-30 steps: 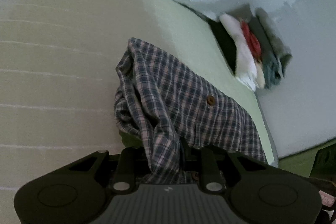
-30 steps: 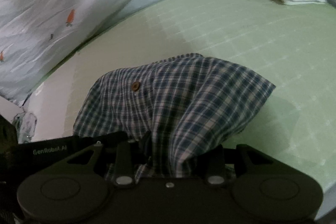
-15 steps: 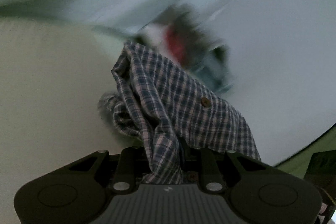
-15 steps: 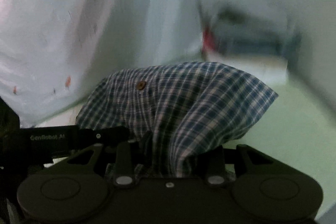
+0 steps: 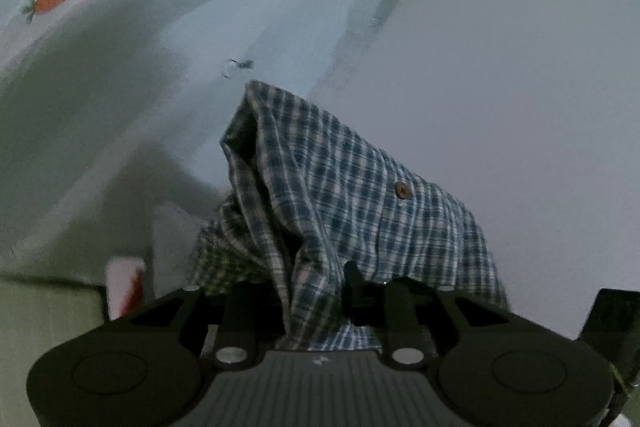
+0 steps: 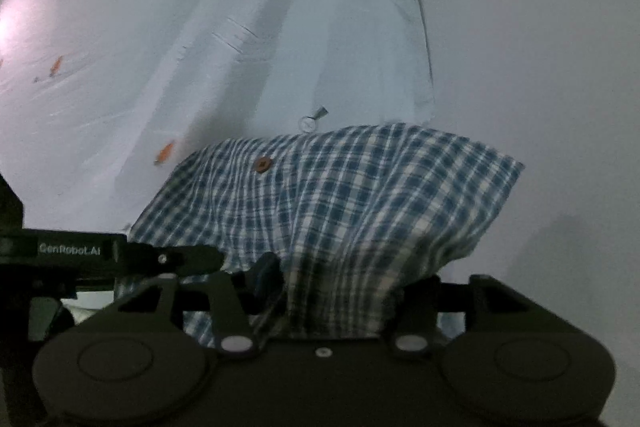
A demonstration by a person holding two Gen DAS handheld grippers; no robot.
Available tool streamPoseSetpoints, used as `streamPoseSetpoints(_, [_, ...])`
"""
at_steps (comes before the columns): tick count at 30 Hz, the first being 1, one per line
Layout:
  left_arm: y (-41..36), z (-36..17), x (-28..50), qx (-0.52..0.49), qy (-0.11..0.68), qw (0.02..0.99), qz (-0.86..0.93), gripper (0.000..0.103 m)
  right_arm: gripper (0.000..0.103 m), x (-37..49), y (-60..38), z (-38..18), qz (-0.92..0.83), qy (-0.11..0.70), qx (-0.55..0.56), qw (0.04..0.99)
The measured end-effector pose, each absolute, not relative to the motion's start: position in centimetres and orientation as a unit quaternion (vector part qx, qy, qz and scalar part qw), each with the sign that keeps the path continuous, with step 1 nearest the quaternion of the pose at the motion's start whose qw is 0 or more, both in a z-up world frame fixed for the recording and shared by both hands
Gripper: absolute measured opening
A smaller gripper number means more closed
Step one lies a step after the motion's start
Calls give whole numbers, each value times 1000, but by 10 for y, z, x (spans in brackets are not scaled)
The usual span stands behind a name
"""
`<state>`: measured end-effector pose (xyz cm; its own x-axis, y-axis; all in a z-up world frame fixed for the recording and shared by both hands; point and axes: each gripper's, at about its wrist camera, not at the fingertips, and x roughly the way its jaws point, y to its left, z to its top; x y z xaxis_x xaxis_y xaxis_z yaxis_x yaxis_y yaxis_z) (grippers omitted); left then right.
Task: Fold clothes
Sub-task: 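Lower the shirt onto the clothes stack and open both grippers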
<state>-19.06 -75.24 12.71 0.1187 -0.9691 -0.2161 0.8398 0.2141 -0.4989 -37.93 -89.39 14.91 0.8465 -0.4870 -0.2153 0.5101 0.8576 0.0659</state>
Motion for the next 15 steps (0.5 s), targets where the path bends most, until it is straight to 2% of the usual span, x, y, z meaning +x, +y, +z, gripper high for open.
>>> streamPoseSetpoints(1, [-765, 121, -182, -120, 259, 749, -598, 38, 70, -363, -908, 137, -270, 100, 56, 956])
streamPoseSetpoints(3, [-790, 102, -161, -107, 281, 775, -556, 45, 83, -329, -931, 112, -299, 114, 41, 946])
streamPoseSetpoints(6, [-822, 68, -130, -79, 325, 799, -500, 50, 83, -283, -952, 76, -385, 164, -14, 908])
streamPoseSetpoints(8, [-831, 52, -116, -76, 338, 799, -492, 70, 83, -273, -956, 68, -425, 152, -43, 891])
streamPoseSetpoints(12, [-838, 41, -107, -79, 332, 803, -489, 79, 91, -283, -942, 69, -463, 86, -71, 879])
streamPoseSetpoints(15, [-833, 42, -109, -79, 330, 808, -481, 85, 91, -287, -948, 64, -402, 75, -36, 912])
